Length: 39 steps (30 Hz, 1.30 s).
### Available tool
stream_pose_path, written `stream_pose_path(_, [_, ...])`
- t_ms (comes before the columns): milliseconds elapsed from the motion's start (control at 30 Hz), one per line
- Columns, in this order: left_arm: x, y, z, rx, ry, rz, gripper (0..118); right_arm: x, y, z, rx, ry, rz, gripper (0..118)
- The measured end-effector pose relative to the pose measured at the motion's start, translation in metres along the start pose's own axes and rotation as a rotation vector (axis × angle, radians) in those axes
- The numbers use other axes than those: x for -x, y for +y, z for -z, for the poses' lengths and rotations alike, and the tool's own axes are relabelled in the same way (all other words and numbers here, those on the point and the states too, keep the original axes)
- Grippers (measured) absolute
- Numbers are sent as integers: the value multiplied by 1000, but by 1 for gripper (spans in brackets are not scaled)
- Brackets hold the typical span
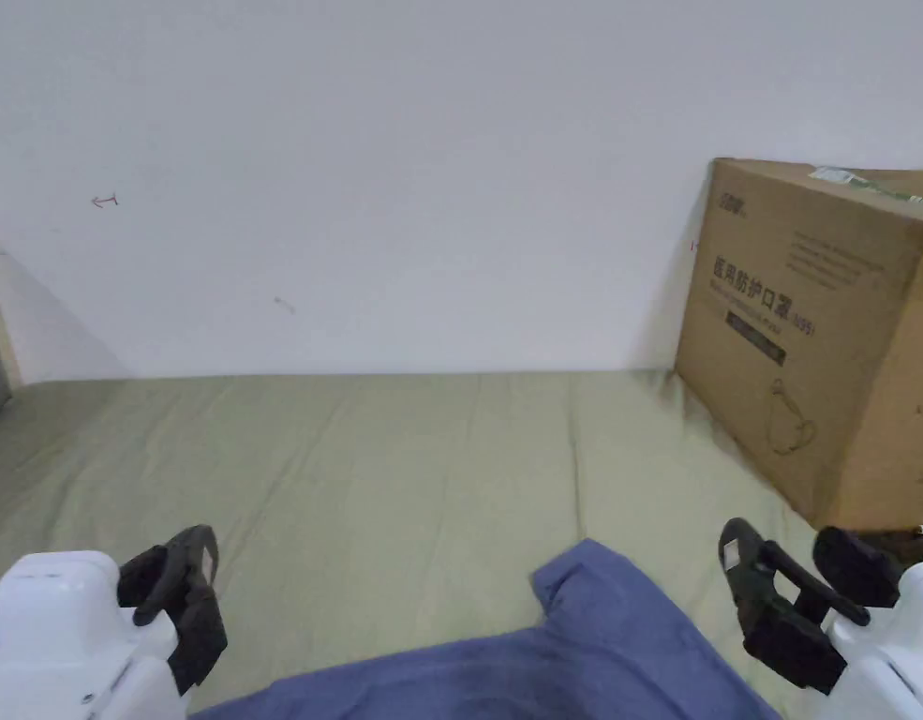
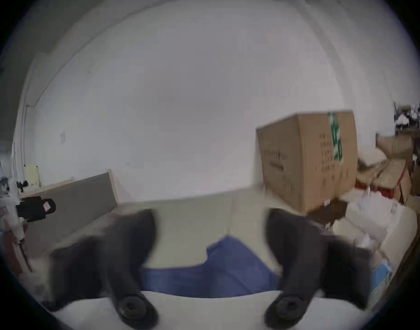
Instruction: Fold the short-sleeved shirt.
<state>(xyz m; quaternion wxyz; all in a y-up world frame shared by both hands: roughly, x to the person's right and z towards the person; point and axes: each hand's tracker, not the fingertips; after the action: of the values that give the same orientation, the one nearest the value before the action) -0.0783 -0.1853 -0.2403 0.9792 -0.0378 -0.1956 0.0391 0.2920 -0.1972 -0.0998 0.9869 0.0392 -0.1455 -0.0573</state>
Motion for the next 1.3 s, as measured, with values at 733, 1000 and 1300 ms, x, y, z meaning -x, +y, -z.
stream_pose_path(733, [120, -8, 119, 709, 13, -319, 0, 23, -11, 70, 310, -30, -73, 0])
stream_pose_path(1000, [181, -110, 169, 1049, 102, -325, 94, 20, -43, 86, 464, 20, -33, 0])
stream_pose_path(1300, [169, -192, 214, 1037, 98, -169, 112, 9, -75, 92, 570, -8, -39, 0])
